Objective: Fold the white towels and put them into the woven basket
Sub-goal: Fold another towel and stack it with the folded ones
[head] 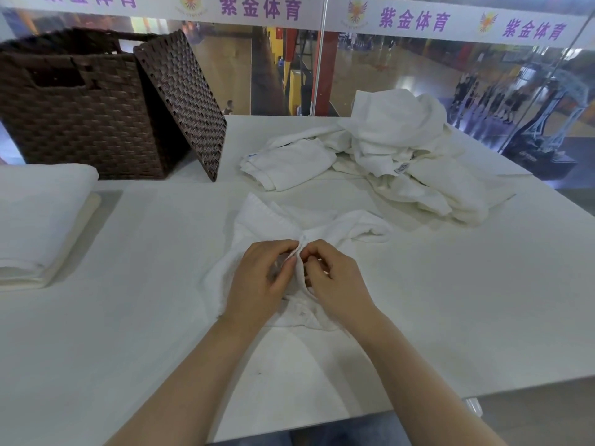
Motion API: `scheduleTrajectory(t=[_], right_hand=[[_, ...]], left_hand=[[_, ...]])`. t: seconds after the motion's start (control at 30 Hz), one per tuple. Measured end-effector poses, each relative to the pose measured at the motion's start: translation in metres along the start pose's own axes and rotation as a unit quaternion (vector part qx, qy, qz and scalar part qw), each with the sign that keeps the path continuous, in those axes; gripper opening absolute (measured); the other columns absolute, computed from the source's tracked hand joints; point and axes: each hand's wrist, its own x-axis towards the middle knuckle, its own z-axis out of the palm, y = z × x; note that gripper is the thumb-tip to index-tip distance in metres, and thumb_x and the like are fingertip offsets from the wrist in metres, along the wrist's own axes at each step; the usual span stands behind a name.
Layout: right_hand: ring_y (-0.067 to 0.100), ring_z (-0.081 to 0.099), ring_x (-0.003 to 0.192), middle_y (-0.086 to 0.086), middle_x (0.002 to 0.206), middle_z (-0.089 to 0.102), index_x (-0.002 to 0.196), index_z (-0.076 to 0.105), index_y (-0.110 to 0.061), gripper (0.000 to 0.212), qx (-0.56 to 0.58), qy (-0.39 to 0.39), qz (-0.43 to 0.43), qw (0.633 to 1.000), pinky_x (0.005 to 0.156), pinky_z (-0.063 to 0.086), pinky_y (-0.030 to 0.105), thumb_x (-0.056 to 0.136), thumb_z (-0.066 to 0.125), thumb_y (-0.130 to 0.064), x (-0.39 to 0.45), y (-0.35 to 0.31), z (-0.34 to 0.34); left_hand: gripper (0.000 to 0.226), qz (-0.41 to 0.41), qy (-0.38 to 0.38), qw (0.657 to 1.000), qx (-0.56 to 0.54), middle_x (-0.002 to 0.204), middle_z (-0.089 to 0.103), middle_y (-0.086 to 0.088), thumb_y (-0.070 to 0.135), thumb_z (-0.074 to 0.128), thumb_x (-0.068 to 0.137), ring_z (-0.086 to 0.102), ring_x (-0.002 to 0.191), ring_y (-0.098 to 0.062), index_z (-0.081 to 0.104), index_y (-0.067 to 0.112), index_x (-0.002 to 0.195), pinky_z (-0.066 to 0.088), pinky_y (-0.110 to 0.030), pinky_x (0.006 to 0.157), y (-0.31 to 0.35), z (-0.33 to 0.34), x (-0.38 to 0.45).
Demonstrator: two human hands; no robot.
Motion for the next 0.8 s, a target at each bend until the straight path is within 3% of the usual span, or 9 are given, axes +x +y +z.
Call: scheduleTrajectory(t=[0.07,0.13,0.23,0.37,0.5,0.53,0.6,0.7,0.8], right_hand=[[0.002,0.063,0.071,-0.013,0.075,0.067,0.089,0.063,-0.022,0.012,-0.015,-0.009,-0.007,1.000,0.064,0.045,0.013,0.095,0.054,-0.018,0.003,-0.002,-0.006],[0.003,0.064,0.077,-0.013,0.079,0.068,0.088,0.063,-0.023,0.010,-0.066,-0.020,-0.034,0.997,0.068,0.050,0.016,0.095,0.055,-0.024,0.007,-0.003,-0.012],[0.010,0.061,0.069,-0.008,0.074,0.065,0.087,0.058,-0.023,0.013,-0.180,-0.044,-0.090,0.979,0.066,0.052,0.035,0.095,0.051,-0.031,0.013,-0.005,-0.022],[0.011,0.056,0.065,-0.011,0.073,0.060,0.088,0.055,-0.026,0.017,-0.324,-0.029,-0.143,0.935,0.060,0.046,0.031,0.094,0.052,-0.042,0.022,-0.012,-0.035],[0.008,0.058,0.086,-0.015,0.112,0.058,0.120,0.052,-0.031,0.033,-0.315,-0.041,-0.183,0.930,0.072,0.049,0.032,0.092,0.058,-0.045,0.032,-0.024,-0.048],[0.007,0.058,0.089,-0.015,0.116,0.058,0.121,0.054,-0.031,0.031,-0.312,-0.056,-0.193,0.929,0.074,0.050,0.033,0.092,0.058,-0.043,0.035,-0.026,-0.051],[0.008,0.060,0.085,-0.014,0.108,0.061,0.106,0.061,-0.028,0.018,-0.316,-0.074,-0.198,0.925,0.075,0.051,0.033,0.094,0.058,-0.041,0.042,-0.031,-0.055],[0.009,0.060,0.078,-0.011,0.094,0.062,0.098,0.061,-0.025,0.018,-0.328,-0.061,-0.186,0.924,0.071,0.048,0.029,0.094,0.058,-0.042,0.055,-0.036,-0.064],[0.009,0.060,0.076,-0.012,0.088,0.061,0.093,0.059,-0.025,0.017,-0.330,-0.036,-0.189,0.924,0.069,0.048,0.030,0.093,0.059,-0.042,0.072,-0.044,-0.077]], left_hand=[[0.024,0.008,-0.003,1.000,-0.006,0.101,0.062,0.024,0.032,0.055,0.093,0.055,0.097,0.004,0.067,0.021,0.111,0.037,-0.010,0.087,0.000,0.001,0.000],[0.020,0.005,-0.005,1.000,-0.016,0.099,0.060,0.027,0.030,0.055,0.092,0.055,0.096,0.003,0.065,0.024,0.108,0.037,-0.009,0.085,0.002,0.001,-0.001],[0.019,0.008,0.000,1.000,-0.015,0.097,0.059,0.029,0.029,0.053,0.093,0.054,0.095,0.005,0.066,0.022,0.105,0.036,-0.007,0.084,0.005,0.000,0.001],[0.021,0.015,0.003,1.000,-0.005,0.099,0.057,0.034,0.029,0.051,0.094,0.052,0.098,0.012,0.066,0.020,0.106,0.036,-0.005,0.086,0.008,-0.002,0.005],[0.018,0.022,-0.007,1.000,0.003,0.101,0.056,0.035,0.022,0.054,0.096,0.052,0.099,0.012,0.067,0.021,0.109,0.035,-0.004,0.087,0.012,-0.005,0.012],[0.018,0.023,-0.015,1.000,0.003,0.102,0.056,0.034,0.019,0.056,0.096,0.052,0.099,0.011,0.067,0.021,0.110,0.035,-0.004,0.087,0.013,-0.007,0.015],[0.022,0.021,-0.043,0.999,0.017,0.104,0.057,0.032,0.017,0.057,0.096,0.051,0.100,0.008,0.065,0.025,0.115,0.035,-0.005,0.086,0.013,-0.012,0.020],[0.038,-0.011,-0.070,0.996,0.055,0.115,0.056,0.021,0.014,0.057,0.093,0.046,0.102,0.004,0.053,0.024,0.130,0.037,-0.007,0.086,0.014,-0.017,0.021],[0.047,0.114,-0.017,0.982,0.148,0.123,0.053,-0.001,-0.002,0.058,0.080,0.047,0.113,-0.017,0.052,0.013,0.124,0.038,-0.025,0.099,0.014,-0.022,0.009]])
